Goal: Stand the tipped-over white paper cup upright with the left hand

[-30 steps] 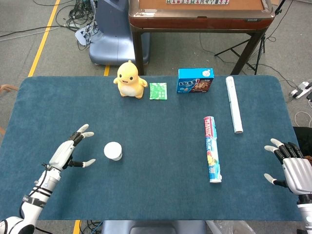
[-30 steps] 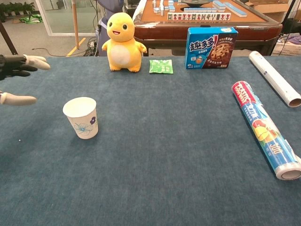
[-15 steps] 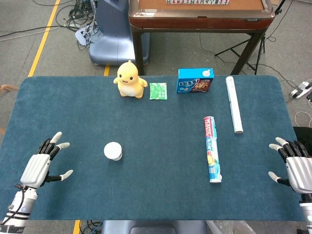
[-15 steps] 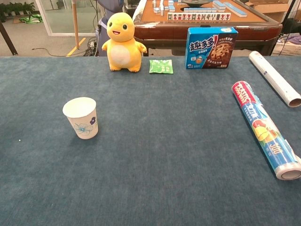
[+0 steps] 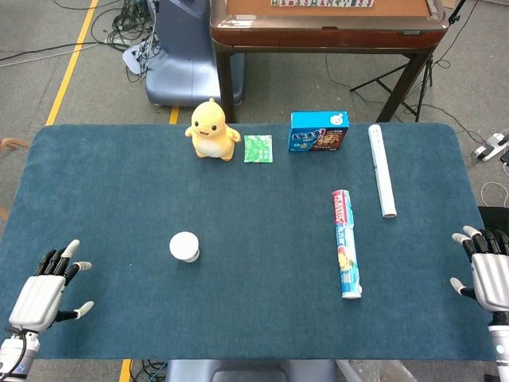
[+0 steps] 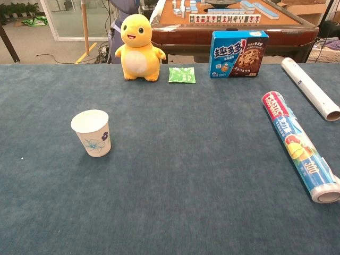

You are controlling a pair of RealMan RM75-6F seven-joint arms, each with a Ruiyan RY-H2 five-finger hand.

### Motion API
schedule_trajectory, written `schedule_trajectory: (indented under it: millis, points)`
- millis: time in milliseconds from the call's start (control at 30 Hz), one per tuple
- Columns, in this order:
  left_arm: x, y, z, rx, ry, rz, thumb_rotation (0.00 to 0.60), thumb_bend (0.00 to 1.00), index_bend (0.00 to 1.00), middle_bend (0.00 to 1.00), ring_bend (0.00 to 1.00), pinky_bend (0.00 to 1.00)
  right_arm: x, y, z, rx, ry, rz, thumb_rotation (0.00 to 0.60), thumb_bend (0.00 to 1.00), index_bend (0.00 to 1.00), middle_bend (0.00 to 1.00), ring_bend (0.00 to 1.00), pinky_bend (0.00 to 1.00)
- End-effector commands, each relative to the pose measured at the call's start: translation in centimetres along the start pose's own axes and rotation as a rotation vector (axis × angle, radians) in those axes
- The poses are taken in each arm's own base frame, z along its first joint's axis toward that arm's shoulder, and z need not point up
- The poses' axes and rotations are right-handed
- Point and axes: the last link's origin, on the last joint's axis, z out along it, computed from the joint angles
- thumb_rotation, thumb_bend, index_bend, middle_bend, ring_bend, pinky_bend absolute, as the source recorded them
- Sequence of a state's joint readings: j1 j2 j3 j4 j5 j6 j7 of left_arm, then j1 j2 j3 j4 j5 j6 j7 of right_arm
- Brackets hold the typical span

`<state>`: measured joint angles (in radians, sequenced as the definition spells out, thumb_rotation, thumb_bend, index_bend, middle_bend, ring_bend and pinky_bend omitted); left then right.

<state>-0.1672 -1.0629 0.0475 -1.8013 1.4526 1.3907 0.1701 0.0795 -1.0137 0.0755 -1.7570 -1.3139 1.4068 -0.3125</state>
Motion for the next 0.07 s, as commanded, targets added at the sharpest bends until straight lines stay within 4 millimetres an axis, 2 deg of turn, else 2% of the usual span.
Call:
schedule_trajectory:
  millis: [33,67]
  points:
    - [0.15,-0.21,0.03,0.002,0.003,0.001,0.6,0.13,0.29,0.0,0.0,0.0,-0.32,-0.1,0.16,0.004,-0.018,0.002,0.6,0.12,0.26,0.18,0.11,0.1]
    - [0.09,-0.3,-0.05,0.004,-0.002,0.003,0.6,0.13,0.29,0.0,0.0,0.0,-0.41,-0.14,0.2,0.005,-0.025,0.002,0.6,0.12,0.26,0.18,0.11,0.1]
